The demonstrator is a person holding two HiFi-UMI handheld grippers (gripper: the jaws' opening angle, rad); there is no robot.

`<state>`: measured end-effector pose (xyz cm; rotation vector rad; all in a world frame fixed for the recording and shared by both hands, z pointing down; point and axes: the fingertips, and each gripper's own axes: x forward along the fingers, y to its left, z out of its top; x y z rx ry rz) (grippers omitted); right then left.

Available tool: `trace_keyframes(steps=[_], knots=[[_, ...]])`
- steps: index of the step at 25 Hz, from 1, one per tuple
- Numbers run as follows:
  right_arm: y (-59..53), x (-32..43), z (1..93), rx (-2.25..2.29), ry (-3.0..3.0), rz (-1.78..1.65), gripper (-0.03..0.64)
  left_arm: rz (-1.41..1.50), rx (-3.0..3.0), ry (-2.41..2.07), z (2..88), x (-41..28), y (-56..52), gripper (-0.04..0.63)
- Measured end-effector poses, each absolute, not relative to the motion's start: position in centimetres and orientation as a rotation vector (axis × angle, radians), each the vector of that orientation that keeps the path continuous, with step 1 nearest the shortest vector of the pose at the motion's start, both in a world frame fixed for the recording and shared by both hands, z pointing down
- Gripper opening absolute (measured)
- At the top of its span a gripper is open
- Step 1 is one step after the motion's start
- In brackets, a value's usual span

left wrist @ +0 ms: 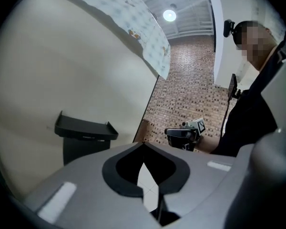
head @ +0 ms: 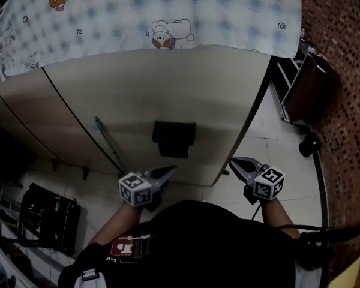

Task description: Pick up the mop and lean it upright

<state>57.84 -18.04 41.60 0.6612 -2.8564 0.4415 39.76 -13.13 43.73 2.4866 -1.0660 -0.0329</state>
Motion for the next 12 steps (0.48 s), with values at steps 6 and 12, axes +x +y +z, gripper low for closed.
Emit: trace_keyframes(steps=[6, 12], knots=[[-15.5, 47.1, 40.3, 0.772, -2.832, 0.444, 0.014, 0.001, 2.561, -0.959, 43.7, 29.5, -11.6, 0.003], [-13.2, 38.5, 39.9, 0.807, -2.811, 0.430, 0.014, 0.059, 2.588, -0.937, 44.3, 20.2, -10.4, 0.003]])
